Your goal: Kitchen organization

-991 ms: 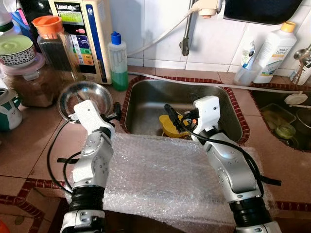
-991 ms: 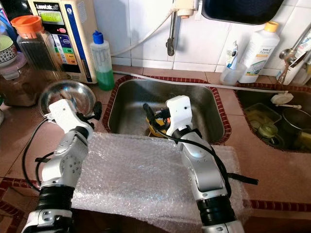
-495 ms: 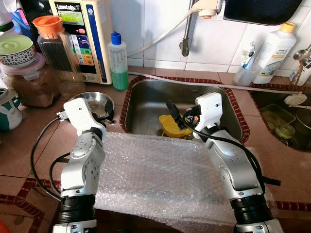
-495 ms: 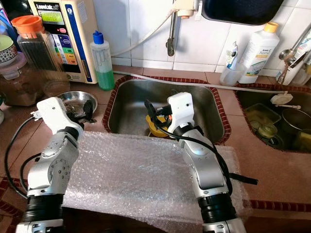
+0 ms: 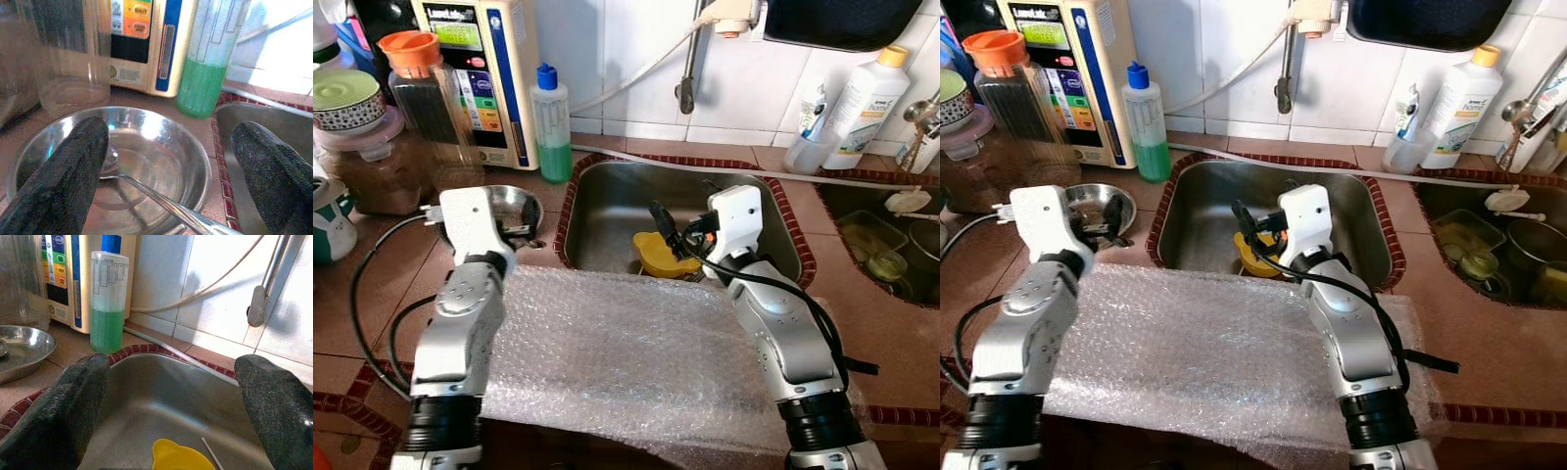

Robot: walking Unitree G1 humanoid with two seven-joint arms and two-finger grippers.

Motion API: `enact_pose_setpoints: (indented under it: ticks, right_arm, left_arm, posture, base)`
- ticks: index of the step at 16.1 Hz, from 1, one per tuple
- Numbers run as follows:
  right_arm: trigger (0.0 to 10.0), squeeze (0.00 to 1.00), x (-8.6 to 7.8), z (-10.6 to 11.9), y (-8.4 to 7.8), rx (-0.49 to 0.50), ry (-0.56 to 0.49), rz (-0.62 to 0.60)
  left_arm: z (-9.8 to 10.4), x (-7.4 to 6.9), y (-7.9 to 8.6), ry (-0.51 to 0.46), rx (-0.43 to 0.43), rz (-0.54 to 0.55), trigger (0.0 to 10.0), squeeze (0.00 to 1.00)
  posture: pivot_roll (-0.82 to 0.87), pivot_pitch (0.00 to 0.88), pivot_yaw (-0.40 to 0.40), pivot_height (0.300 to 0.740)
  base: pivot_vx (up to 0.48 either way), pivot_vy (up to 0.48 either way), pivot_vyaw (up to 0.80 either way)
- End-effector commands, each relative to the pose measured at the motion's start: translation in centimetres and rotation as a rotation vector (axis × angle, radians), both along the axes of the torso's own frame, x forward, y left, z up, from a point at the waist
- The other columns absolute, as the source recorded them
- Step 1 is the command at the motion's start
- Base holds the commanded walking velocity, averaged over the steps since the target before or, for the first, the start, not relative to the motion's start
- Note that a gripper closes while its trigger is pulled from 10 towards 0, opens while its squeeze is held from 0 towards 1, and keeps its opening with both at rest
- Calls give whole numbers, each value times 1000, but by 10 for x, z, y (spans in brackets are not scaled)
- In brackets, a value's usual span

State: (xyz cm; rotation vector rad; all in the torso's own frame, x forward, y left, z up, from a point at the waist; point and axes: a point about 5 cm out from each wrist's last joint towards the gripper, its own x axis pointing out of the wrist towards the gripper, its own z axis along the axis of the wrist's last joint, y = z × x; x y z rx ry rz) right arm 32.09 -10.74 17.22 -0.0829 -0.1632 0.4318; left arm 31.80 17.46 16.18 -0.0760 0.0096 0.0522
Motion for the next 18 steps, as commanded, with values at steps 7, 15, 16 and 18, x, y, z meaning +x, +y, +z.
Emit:
enact_pose_setpoints:
  ticks: [7, 15, 16, 18]
  right_arm:
    - [10000, 1000, -1, 3, -6, -5, -4, -15]
    - [10000, 1000, 0, 5, -7, 7, -5, -34]
    - [10000, 1000, -1, 5, -7, 8, -4, -36]
    - [10000, 1000, -2, 4, -8, 6, -1, -40]
  left_arm:
    - [-1, -23, -19, -176, 342, -258, 10000, 0]
    - [-32, -13, -11, -155, 644, -336, 10000, 0]
    - [-33, -10, -10, -155, 653, -331, 10000, 0]
    - [-36, -2, -7, -144, 687, -312, 10000, 0]
  posture:
    - [60, 28, -41, 740]
    - [49, 33, -27, 740]
    - [41, 36, -23, 740]
    - [41, 36, -23, 740]
  base:
    - [0, 0, 0]
    - [0, 0, 0]
    - [0, 0, 0]
    - [0, 0, 0]
